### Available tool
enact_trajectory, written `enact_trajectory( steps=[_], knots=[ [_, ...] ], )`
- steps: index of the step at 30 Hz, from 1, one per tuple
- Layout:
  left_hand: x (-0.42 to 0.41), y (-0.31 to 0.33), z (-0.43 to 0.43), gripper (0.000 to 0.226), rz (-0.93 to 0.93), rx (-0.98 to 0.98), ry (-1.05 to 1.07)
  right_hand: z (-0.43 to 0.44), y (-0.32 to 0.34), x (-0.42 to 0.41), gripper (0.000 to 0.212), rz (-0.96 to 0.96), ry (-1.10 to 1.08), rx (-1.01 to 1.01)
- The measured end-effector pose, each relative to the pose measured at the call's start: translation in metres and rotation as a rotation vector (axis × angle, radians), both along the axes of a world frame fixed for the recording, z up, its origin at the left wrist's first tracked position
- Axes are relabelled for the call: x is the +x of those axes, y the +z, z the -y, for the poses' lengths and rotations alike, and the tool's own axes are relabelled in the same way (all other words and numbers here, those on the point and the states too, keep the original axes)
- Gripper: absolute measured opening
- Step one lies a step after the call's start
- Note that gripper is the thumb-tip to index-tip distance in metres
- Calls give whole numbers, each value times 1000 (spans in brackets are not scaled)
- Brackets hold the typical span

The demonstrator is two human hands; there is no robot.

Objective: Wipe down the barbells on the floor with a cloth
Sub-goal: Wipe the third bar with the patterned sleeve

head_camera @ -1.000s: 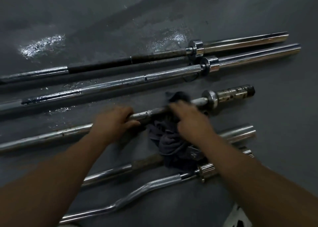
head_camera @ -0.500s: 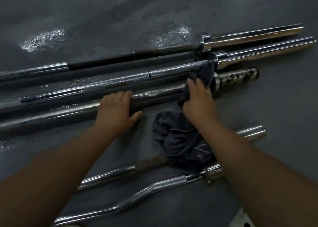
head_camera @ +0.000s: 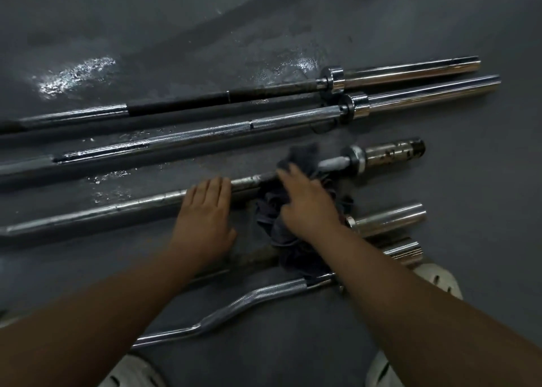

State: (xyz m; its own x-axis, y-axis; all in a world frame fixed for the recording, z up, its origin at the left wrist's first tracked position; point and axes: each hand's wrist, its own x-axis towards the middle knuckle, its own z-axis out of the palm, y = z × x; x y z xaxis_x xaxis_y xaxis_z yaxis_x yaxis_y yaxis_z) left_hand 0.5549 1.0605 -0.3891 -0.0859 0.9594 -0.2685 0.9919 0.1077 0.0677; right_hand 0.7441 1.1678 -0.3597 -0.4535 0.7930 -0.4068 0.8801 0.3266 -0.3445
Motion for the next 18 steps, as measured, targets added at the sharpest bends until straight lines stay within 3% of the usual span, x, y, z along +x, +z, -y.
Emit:
enact_trajectory(
  steps=[2,4,7,11,18],
  knots=[
    [7,5,13,105,8,-29,-3,15,1,-3,68,-99,27,-25],
    [9,8,24,103,32,-80,-15,20,9,1,46,-202,-144,-77],
    [10,19,31,95,104,-136,-3,36,22,13,13,-135,-232,-169],
    [12,43,42,90,146,-113,83,65,42,20,15,-168,-395,-229],
    [36,97,89,90,141,-40,173,134,82,37,10,-281,-493,-247]
  ],
)
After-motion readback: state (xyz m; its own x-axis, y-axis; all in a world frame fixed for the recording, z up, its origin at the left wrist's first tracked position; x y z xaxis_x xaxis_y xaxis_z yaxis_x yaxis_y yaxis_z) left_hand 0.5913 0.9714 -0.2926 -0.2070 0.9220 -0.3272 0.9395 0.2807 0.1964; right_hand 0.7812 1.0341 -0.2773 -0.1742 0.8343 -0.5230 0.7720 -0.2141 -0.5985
